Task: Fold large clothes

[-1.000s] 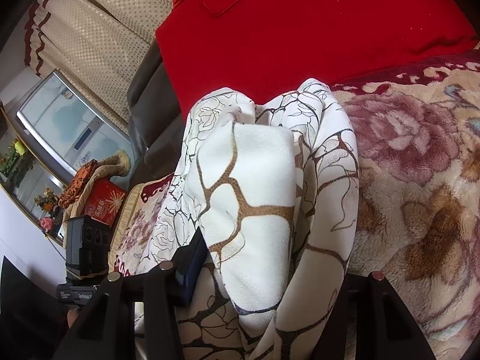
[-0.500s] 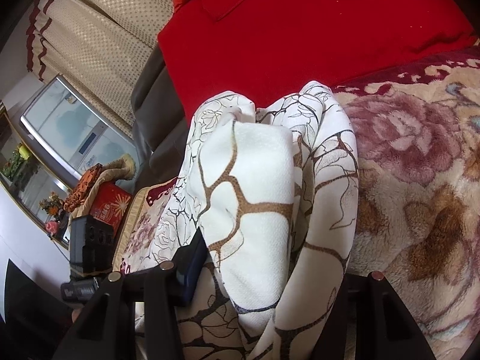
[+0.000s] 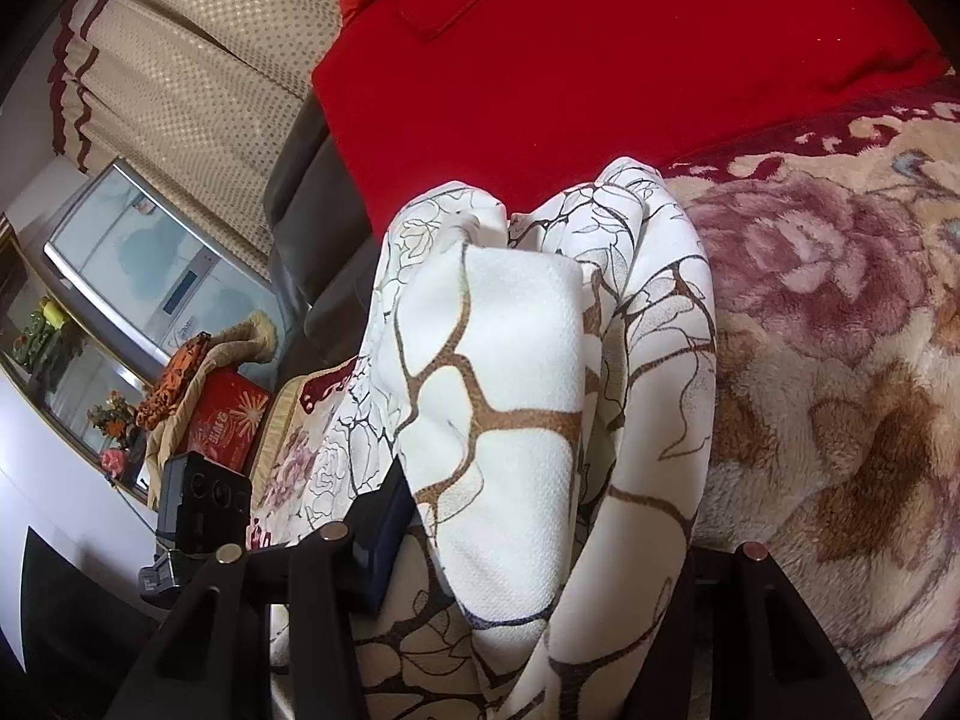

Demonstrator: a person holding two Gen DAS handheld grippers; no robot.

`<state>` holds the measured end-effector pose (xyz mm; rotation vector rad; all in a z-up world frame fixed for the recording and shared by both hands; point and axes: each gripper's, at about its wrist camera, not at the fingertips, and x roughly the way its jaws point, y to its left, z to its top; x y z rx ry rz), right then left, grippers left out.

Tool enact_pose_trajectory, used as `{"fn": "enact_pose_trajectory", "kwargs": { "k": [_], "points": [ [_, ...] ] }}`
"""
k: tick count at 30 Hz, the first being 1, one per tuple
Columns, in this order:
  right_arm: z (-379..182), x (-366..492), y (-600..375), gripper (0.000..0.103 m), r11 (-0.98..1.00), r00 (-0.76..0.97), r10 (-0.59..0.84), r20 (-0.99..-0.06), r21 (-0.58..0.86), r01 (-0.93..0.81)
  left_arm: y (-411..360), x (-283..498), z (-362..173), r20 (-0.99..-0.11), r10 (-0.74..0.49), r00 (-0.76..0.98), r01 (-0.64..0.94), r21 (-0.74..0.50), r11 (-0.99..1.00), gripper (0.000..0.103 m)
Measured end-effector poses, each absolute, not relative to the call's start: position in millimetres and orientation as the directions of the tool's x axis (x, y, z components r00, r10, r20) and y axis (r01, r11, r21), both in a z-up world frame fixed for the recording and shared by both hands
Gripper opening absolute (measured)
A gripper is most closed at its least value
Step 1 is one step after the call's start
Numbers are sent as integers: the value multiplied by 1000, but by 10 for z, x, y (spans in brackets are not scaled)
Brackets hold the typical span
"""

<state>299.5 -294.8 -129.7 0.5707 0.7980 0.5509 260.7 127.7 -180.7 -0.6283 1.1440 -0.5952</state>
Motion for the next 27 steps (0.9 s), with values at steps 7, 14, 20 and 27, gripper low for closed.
{"fn": "enact_pose_trajectory", "kwargs": {
  "k": [7, 14, 20, 27],
  "points": [
    [-1166, 2900, -2865, 50, 755, 614, 611, -500, 603, -259, 1260, 2494, -1669, -616, -712, 337, 164, -707, 688, 86],
    [-937, 2793, -2747, 47, 771, 655, 595, -466, 561, -301, 1298, 2370, -1490, -594, -709, 380, 196, -697, 689, 83],
    [-752, 2725, -2499, 47, 759, 656, 621, -429, 539, -365, 1302, 2252, -1334, -595, -667, 449, 218, -651, 727, 83],
    [-637, 2718, -1910, 46, 717, 598, 685, -417, 529, -454, 1482, 2158, -1359, -612, -582, 535, 144, -612, 777, 83]
  ]
}}
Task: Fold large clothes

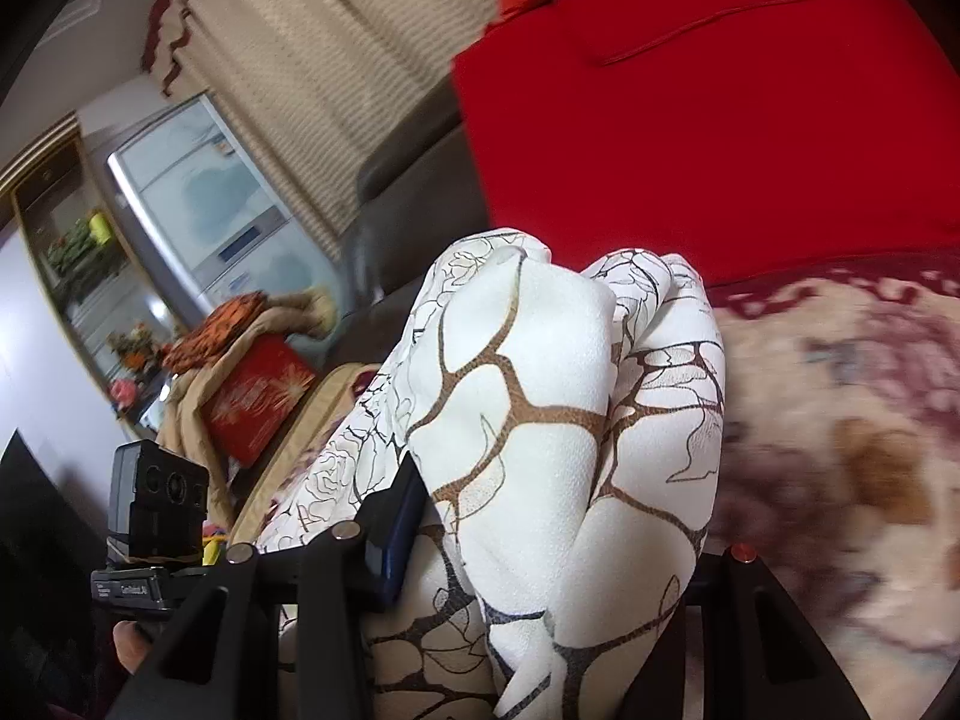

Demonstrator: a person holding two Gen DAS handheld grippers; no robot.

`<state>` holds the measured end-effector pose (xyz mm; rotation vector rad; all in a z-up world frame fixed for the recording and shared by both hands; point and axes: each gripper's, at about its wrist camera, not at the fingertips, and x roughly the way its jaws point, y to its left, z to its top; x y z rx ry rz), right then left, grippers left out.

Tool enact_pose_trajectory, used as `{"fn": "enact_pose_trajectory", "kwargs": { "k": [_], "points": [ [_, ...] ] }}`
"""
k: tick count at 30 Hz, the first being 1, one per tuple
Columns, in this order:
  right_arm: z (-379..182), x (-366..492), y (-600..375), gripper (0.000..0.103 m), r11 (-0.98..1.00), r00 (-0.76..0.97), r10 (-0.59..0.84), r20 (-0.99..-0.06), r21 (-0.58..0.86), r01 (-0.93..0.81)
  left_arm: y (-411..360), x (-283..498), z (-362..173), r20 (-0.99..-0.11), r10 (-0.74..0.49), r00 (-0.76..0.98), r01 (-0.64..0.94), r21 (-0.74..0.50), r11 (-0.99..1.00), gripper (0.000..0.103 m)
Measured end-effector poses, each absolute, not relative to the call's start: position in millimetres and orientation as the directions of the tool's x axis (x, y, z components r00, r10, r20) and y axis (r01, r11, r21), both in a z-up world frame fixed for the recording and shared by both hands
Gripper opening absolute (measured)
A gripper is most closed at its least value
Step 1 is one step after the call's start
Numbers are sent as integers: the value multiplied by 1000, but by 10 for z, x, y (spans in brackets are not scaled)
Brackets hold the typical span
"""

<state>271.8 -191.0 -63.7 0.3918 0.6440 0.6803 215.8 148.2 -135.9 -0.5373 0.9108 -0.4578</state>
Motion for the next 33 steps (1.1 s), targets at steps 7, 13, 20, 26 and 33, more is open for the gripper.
{"fn": "enact_pose_trajectory", "kwargs": {
  "k": [7, 13, 20, 26, 33],
  "points": [
    [-683, 2733, -1091, 46, 669, 530, 740, -414, 534, -517, 2091, 1864, -1412, -642, -443, 626, 22, -554, 832, 83],
    [-1109, 2987, -752, 53, 733, 510, 677, -531, 554, -395, 2207, 1951, -1762, -725, -362, 586, -79, -495, 865, 84],
    [-1034, 2948, -728, 61, 774, 514, 631, -581, 510, -374, 2155, 1804, -1687, -731, -317, 604, -109, -470, 876, 84],
    [-769, 2614, -1013, 61, 850, 585, 526, -618, 375, -369, 2019, 1449, -1357, -737, -126, 664, -175, -317, 932, 84],
    [-230, 1952, -1274, 62, 881, 702, 469, -535, 235, -410, 1868, 815, -926, -696, 179, 696, -319, -76, 945, 90]
  ]
}}
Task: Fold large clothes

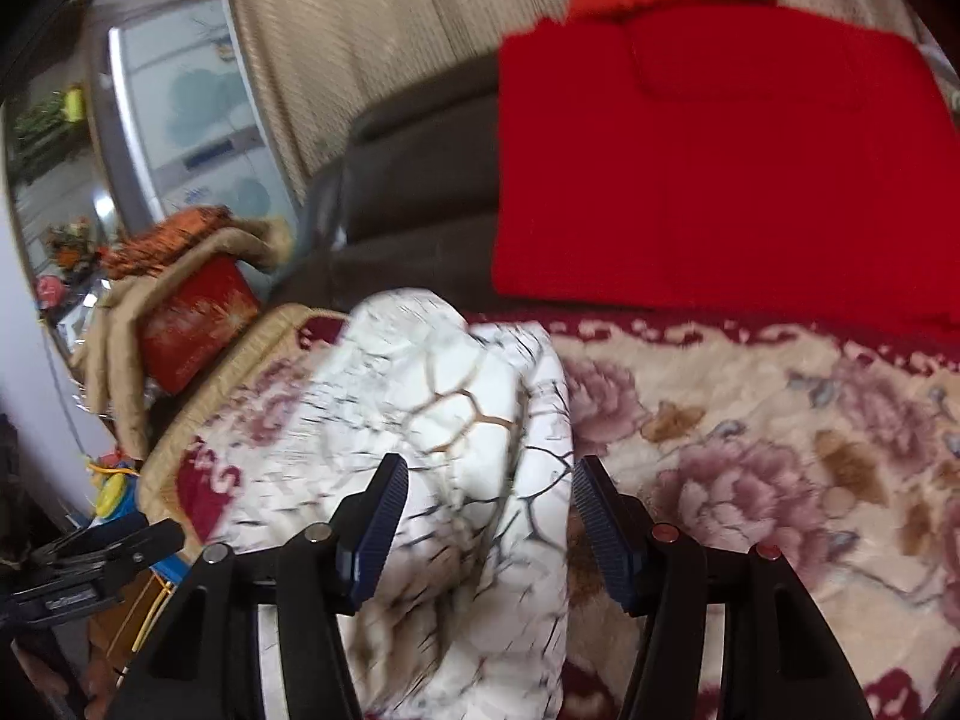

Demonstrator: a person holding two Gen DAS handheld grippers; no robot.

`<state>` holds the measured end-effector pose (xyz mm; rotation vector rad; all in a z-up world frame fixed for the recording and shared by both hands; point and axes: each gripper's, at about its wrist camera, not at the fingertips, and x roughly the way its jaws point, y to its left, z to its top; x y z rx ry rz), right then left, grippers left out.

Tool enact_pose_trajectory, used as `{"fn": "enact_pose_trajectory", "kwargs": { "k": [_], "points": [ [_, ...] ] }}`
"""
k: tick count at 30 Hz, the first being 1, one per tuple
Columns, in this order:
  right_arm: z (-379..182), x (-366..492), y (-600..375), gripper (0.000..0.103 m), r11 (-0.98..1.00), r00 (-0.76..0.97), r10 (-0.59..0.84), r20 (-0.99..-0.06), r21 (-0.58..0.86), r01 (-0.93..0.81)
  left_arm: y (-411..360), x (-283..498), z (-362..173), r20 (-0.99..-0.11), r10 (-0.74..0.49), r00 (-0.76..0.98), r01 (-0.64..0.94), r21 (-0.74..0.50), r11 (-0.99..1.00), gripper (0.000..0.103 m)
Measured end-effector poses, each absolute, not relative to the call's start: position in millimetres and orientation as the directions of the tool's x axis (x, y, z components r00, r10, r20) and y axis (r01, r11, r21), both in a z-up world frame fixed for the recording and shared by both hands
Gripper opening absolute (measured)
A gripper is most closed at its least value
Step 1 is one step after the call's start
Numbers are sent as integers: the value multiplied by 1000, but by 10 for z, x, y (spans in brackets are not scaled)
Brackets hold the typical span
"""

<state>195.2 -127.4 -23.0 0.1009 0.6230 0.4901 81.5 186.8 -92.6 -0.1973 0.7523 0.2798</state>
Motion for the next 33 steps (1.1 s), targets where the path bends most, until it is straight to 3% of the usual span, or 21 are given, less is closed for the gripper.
{"fn": "enact_pose_trajectory", "kwargs": {
  "k": [5, 13, 23, 33],
  "points": [
    [81, 1431, -1348, 66, 863, 715, 496, -493, 193, -466, 1800, 528, -657, -668, 265, 696, -384, -33, 923, 91],
    [260, 714, -1291, 66, 860, 704, 474, -529, 109, -498, 1616, -79, -395, -602, 420, 678, -495, 48, 867, 92],
    [487, -108, -1579, 66, 882, 727, 449, -519, 125, -454, 1395, -929, -160, -561, 446, 697, -540, -2, 841, 92],
    [732, -712, -1695, 66, 871, 732, 472, -492, 129, -474, 984, -1457, 49, -528, 467, 710, -497, 94, 862, 93]
  ]
}}
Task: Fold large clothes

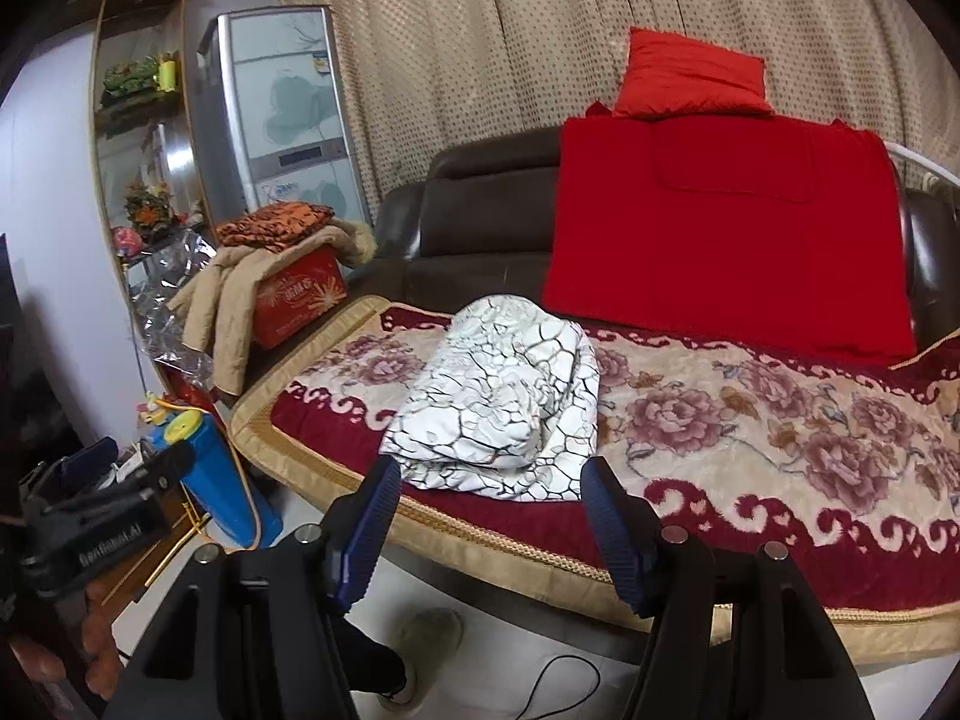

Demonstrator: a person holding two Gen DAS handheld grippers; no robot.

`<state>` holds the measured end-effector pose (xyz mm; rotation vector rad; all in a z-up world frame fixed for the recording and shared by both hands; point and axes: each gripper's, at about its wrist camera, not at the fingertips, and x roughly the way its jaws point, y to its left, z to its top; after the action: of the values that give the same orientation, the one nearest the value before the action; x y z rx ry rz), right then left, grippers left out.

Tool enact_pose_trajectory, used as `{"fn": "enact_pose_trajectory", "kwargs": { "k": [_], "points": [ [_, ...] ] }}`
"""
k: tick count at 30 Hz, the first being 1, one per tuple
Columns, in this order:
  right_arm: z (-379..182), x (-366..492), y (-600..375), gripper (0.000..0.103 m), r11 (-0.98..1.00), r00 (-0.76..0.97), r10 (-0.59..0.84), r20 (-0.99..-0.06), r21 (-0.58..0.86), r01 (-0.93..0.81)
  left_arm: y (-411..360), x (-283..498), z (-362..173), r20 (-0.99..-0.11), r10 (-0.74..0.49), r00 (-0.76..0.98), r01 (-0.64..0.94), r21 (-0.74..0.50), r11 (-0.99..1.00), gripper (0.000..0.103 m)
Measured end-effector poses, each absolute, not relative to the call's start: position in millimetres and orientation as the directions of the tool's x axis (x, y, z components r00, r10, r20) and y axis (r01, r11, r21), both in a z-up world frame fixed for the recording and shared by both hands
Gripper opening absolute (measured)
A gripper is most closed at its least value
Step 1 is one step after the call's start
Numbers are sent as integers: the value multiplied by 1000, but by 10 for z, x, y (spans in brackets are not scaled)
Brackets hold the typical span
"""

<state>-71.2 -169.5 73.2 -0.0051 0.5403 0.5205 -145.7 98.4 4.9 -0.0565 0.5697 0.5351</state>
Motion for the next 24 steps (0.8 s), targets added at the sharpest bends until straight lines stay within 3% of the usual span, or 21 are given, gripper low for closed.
{"fn": "enact_pose_trajectory", "kwargs": {
  "k": [2, 24],
  "points": [
    [778, -788, -1710, 67, 871, 734, 472, -489, 127, -475, 966, -1546, 79, -528, 470, 707, -500, 96, 860, 100],
    [806, -1173, -1831, 67, 871, 733, 472, -489, 132, -473, 844, -1777, 144, -517, 490, 702, -518, 101, 849, 100]
  ]
}}
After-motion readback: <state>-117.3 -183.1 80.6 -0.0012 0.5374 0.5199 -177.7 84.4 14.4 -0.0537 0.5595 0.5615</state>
